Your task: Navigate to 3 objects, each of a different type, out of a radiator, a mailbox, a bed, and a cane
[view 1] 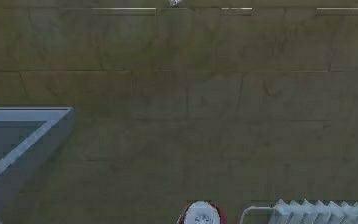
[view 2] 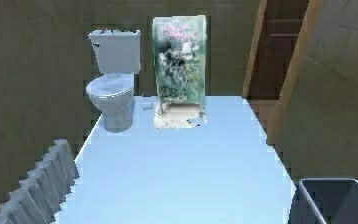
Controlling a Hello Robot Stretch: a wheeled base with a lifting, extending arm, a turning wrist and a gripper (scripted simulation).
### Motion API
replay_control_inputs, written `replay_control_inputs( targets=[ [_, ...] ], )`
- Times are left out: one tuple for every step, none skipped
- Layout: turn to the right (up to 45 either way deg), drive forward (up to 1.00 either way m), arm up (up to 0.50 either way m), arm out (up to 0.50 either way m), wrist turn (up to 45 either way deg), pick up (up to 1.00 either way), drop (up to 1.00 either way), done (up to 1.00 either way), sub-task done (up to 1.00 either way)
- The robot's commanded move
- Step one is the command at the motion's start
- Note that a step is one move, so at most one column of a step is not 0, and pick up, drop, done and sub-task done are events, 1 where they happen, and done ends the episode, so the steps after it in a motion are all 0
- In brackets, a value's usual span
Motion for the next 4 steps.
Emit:
replay_control_inputs(
  targets=[
    [45.0, 0.0, 0.0, 0.0, 0.0, 0.0, 0.0, 0.0, 0.0],
    [45.0, 0.0, 0.0, 0.0, 0.0, 0.0, 0.0, 0.0, 0.0],
    [0.0, 0.15, 0.0, 0.0, 0.0, 0.0, 0.0, 0.0, 0.0],
    [-45.0, 0.0, 0.0, 0.0, 0.0, 0.0, 0.0, 0.0, 0.0]
  ],
)
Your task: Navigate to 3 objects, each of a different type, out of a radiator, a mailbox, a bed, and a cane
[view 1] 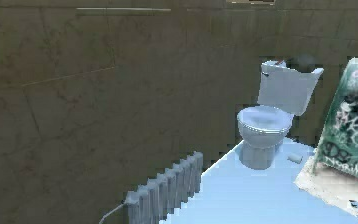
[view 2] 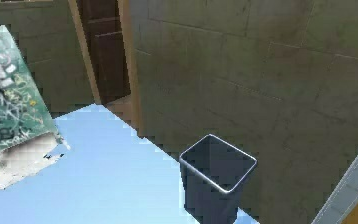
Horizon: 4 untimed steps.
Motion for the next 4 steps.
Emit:
replay_control_inputs(
  targets=[
    [0.0, 0.0, 0.0, 0.0, 0.0, 0.0, 0.0, 0.0, 1.0],
    [42.0, 0.0, 0.0, 0.0, 0.0, 0.0, 0.0, 0.0, 0.0],
    [0.0, 0.9, 0.0, 0.0, 0.0, 0.0, 0.0, 0.0, 0.0],
    [0.0, 0.0, 0.0, 0.0, 0.0, 0.0, 0.0, 0.0, 1.0]
  ],
)
